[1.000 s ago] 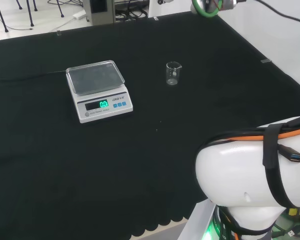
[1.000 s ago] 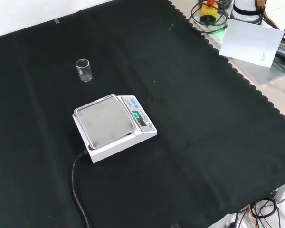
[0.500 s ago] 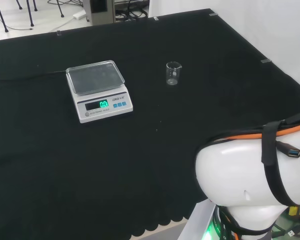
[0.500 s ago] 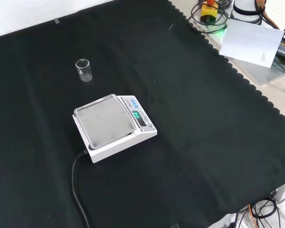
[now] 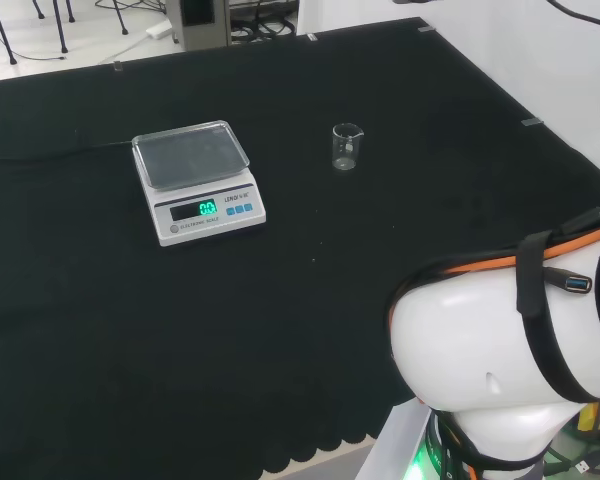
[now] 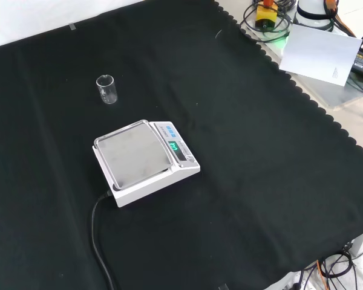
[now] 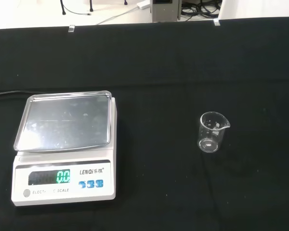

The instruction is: Pick up the beaker.

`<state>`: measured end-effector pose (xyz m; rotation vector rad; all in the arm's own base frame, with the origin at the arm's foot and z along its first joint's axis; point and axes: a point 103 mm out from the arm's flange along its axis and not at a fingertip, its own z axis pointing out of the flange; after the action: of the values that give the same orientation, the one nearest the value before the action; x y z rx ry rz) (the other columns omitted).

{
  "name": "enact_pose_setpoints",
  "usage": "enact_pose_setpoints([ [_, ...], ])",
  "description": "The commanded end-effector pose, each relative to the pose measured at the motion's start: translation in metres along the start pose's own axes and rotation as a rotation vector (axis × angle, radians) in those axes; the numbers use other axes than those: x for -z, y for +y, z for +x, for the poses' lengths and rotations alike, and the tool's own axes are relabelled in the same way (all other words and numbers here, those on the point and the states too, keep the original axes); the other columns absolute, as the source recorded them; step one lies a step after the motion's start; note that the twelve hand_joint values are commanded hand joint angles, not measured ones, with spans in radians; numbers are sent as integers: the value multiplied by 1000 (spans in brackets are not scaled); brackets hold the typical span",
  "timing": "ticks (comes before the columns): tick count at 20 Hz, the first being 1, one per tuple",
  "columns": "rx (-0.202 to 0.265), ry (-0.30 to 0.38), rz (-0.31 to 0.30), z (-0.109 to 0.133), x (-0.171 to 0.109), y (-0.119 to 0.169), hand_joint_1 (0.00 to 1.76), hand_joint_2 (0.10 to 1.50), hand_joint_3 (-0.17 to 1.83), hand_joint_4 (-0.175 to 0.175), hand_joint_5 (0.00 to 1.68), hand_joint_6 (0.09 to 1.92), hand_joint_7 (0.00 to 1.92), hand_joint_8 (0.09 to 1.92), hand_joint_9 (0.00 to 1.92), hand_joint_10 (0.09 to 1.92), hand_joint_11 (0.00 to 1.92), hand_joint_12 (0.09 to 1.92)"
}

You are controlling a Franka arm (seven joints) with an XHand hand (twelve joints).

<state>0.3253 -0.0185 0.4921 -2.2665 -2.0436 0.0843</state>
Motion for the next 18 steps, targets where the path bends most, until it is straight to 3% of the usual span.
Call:
enact_pose_setpoints([
  [1,0,4,-5,-2,-3,0,666,784,686,-40,538,603,682,673,800,682,284,1404],
  [5,3,8,-31,-2,-20,13,666,784,687,-40,544,609,686,676,805,686,288,1404],
  [9,-30,-50,-57,0,-44,41,675,784,688,-41,557,621,692,680,810,688,296,1404],
  [18,-26,66,-26,-24,-80,101,701,763,702,-44,553,648,679,685,784,698,294,1399],
])
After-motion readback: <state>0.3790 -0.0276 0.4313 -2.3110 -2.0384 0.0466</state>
